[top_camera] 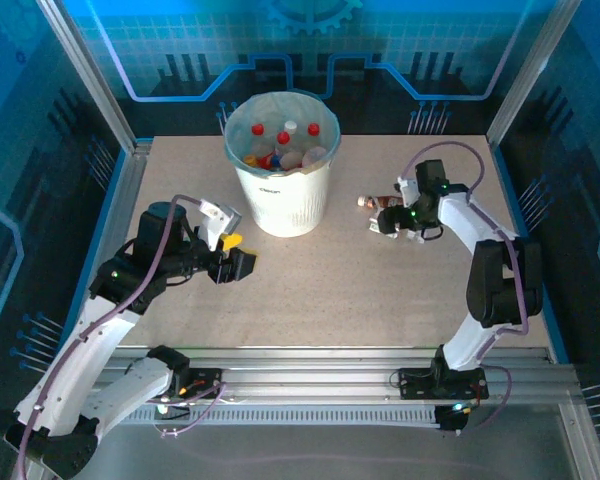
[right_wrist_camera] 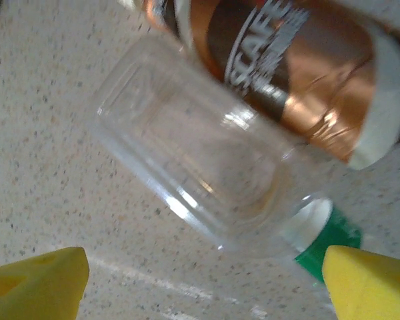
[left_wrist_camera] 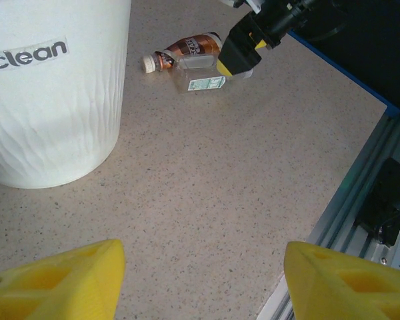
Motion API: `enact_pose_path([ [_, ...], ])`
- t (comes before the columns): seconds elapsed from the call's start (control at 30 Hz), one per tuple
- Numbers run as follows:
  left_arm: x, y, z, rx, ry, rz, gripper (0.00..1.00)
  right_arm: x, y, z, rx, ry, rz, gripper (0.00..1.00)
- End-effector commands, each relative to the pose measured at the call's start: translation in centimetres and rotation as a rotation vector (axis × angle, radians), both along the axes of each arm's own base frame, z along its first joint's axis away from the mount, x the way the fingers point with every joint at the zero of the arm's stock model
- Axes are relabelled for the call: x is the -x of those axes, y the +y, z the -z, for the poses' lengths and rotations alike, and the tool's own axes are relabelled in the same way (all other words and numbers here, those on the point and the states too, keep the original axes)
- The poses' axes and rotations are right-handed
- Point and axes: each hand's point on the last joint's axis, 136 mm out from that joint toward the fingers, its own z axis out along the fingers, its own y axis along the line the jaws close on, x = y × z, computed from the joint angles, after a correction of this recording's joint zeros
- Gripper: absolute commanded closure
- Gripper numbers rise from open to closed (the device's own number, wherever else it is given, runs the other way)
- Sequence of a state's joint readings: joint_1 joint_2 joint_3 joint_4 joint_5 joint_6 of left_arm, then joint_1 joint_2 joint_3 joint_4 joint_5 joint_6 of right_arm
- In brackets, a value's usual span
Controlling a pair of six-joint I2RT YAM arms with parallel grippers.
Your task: Put the plastic bottles in the bin
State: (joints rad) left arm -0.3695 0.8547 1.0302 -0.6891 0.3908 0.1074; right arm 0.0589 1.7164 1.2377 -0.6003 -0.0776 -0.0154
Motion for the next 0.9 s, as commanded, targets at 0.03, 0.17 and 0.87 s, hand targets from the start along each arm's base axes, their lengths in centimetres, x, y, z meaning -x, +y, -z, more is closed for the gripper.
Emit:
enact_pose_path([
  [0.03,0.1,-0.6,-0.2,0.018,-0.008,0.031,0.34,-1.7,-1.3,1.3,0.004,0.028,0.039,0.07],
  [0.17,0.1,-0.6,-0.2,0.015,-0.01,0.032,0.34,-1.4,-0.5,3.0,-0.03,0.087,0.004,0.06],
  [0.87,0.3,-0.9,-0.7,0.026,-0.008,0.049,0.34,4.1,2.0,5.2,0.025,0.146,-0.016,0.35],
])
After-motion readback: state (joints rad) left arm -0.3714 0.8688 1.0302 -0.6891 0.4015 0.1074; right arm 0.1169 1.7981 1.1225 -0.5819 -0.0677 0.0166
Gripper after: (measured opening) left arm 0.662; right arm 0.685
